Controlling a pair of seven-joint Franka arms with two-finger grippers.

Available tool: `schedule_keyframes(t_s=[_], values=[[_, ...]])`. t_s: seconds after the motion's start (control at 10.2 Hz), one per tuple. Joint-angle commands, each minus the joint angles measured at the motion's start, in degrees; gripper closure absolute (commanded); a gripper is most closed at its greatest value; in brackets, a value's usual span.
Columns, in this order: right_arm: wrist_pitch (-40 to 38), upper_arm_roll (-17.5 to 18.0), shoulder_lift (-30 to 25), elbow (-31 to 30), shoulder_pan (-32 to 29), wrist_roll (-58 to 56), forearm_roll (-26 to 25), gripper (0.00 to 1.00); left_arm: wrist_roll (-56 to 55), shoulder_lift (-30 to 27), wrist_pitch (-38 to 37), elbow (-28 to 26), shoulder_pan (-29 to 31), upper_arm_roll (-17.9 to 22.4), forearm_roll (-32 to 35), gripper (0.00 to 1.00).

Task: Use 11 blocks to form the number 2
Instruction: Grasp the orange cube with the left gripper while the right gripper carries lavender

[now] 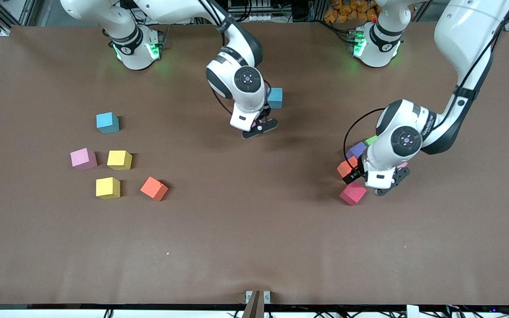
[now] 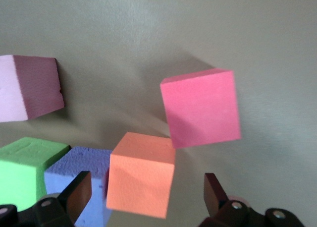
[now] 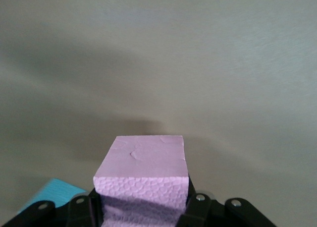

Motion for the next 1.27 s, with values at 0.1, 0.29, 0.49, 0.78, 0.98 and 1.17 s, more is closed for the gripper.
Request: schedule_keyframes(t_s=[0.1, 0.29, 0.49, 0.78, 0.98, 1.17], values=[[-1.6, -0.3, 5.2, 7.9, 2.7, 14.2, 2.7, 0.93, 0.6, 1.6, -0.5, 0.1, 0.5, -0.5, 3.2, 0.00], [-1.4, -0.3, 6.3, 8.6, 4.5, 19.3, 2.6, 0.93, 0.6, 1.9, -0.5, 0.1, 0.4, -0.5, 3.3, 0.00], [-0.9, -0.4, 6.5, 8.5, 6.0, 23.9, 2.5, 0.93, 0.7, 2.8, -0.5, 0.0, 0.3, -0.5, 5.9, 0.00], [1.0, -0.5, 7.7, 8.3, 7.1, 24.0, 2.1, 0.93, 0.6, 3.9, -0.4, 0.0, 0.2, -0.7, 7.6, 0.00], [3.0, -0.5, 8.9, 8.3, 7.4, 24.0, 2.1, 0.92, 0.6, 4.5, -0.4, 0.0, -0.3, -0.7, 7.6, 0.00], [3.1, -0.5, 9.5, 8.2, 7.5, 24.0, 1.9, 0.91, 0.6, 5.2, -0.1, 0.0, -0.3, -0.8, 7.6, 0.00]])
